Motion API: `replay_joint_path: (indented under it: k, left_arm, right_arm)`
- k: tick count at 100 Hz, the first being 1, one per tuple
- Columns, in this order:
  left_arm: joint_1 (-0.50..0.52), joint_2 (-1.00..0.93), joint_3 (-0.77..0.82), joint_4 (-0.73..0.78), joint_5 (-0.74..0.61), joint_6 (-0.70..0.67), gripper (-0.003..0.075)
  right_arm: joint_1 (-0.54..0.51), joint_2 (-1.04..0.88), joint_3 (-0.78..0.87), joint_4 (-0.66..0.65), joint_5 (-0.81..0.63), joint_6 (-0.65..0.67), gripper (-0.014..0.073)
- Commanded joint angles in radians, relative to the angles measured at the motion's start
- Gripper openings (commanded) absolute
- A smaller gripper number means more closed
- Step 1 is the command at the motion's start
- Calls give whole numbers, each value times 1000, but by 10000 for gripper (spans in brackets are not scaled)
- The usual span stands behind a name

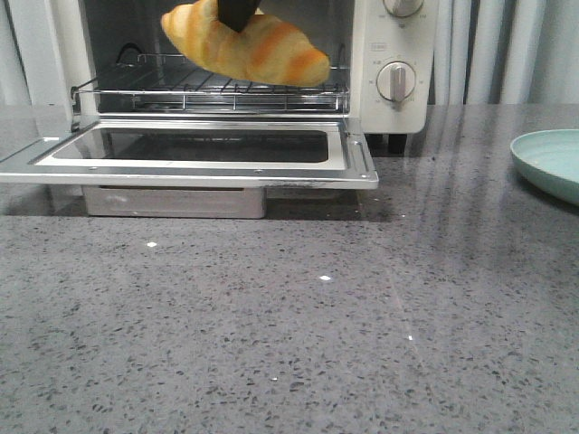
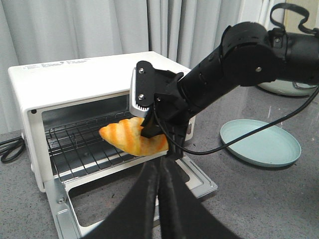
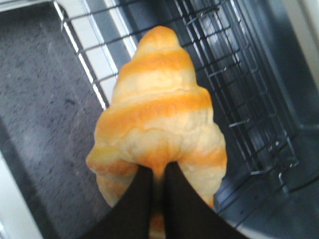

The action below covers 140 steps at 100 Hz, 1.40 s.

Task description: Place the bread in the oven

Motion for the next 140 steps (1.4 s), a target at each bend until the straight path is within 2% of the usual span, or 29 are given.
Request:
replay_joint_path:
  k: [1, 25, 51, 58, 75, 80, 105, 120, 132, 140]
  left_arm:
    - [1, 8, -31, 2, -74, -9, -22]
    - [1, 8, -31, 2, -72, -9, -22]
    - [1, 8, -31, -4, -66, -9, -22]
    - [1, 8, -31, -4, -59, -9, -22]
    - [1, 8, -31, -4, -55, -9, -22]
    - [1, 8, -31, 1, -55, -9, -22]
    - [1, 6, -31, 12, -55, -9, -22]
    - [1, -26, -31, 42, -55, -14, -22]
    - [16, -88, -31, 132, -44, -117, -22]
    - [49, -129, -29, 191, -22, -139, -22]
  right_arm:
    - [2, -44, -34, -53, -108, -11, -67]
    - [2, 5, -34, -140, -162, -11, -67]
    - [2, 29, -34, -167, -262, -11, -50]
    - [2, 29, -34, -167, -276, -11, 31]
    - [2, 29, -34, -167, -310, -11, 391]
    - [2, 29, -34, -169, -322, -11, 437]
    - [0, 29, -34, -173, -350, -11, 415]
    - [21, 26, -34, -173, -321, -9, 415]
    - [51, 17, -34, -173, -295, 0, 415]
    - [72, 8, -34, -173, -277, 6, 414]
